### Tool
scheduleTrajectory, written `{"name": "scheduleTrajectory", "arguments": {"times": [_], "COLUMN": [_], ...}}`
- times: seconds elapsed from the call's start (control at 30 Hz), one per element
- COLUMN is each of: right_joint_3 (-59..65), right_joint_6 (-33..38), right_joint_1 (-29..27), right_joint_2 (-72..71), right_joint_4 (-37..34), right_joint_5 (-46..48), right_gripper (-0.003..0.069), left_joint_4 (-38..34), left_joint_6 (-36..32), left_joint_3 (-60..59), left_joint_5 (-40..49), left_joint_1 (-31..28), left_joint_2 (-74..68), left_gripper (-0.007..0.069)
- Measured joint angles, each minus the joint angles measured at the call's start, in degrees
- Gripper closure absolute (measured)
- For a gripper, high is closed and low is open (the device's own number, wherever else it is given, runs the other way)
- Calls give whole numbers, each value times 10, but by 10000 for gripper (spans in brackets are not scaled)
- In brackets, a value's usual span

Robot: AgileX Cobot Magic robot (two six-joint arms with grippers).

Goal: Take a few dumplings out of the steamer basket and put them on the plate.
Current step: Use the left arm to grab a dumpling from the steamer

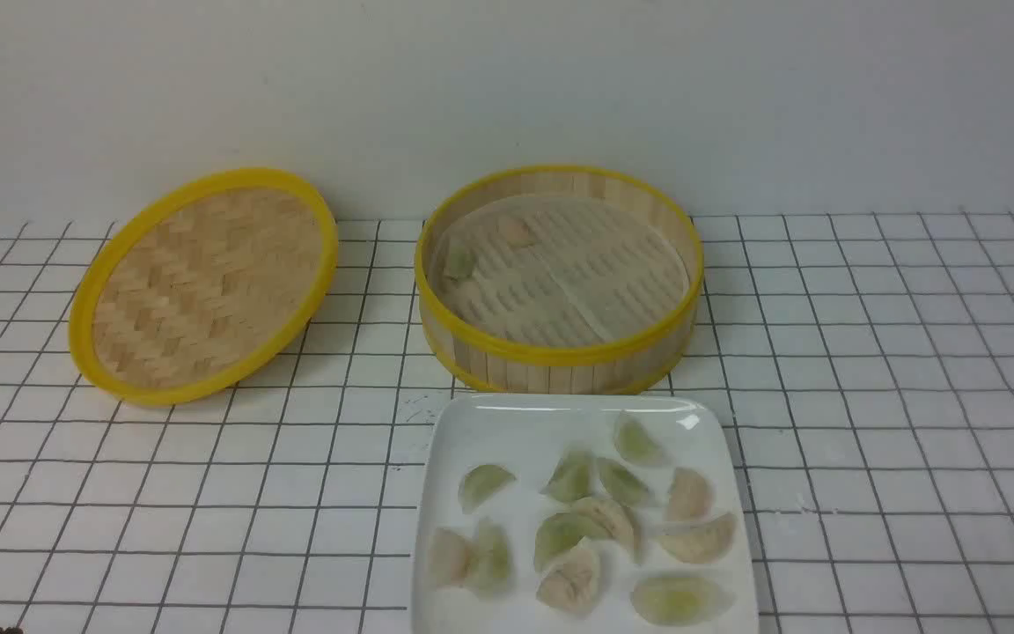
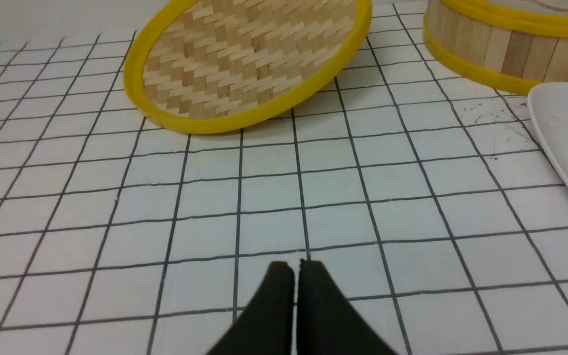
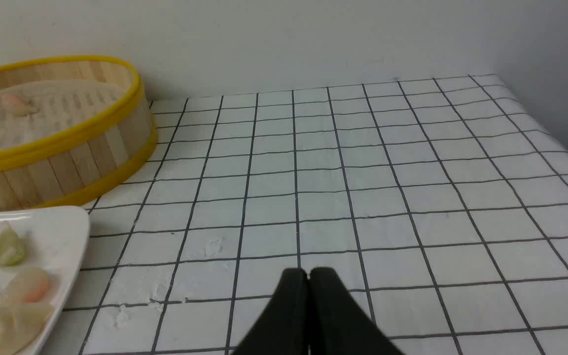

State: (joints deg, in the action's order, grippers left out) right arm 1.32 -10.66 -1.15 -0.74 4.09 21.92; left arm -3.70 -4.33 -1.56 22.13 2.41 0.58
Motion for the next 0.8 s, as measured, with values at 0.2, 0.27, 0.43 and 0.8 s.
{"name": "scheduleTrajectory", "arguments": {"times": [0.2,0.27,0.43,0.8], "right_joint_3": [0,0,0,0], "right_joint_6": [0,0,0,0], "right_joint_1": [0,0,0,0], "right_joint_2": [0,0,0,0], "right_joint_4": [0,0,0,0], "right_joint_5": [0,0,0,0], "right_gripper": [673,673,673,673], "left_joint_4": [0,0,0,-55], "left_joint_6": [0,0,0,12], "left_joint_3": [0,0,0,-3], "left_joint_5": [0,0,0,-125], "left_joint_1": [0,0,0,0], "left_joint_2": [0,0,0,0], "left_gripper": [631,631,631,631]}}
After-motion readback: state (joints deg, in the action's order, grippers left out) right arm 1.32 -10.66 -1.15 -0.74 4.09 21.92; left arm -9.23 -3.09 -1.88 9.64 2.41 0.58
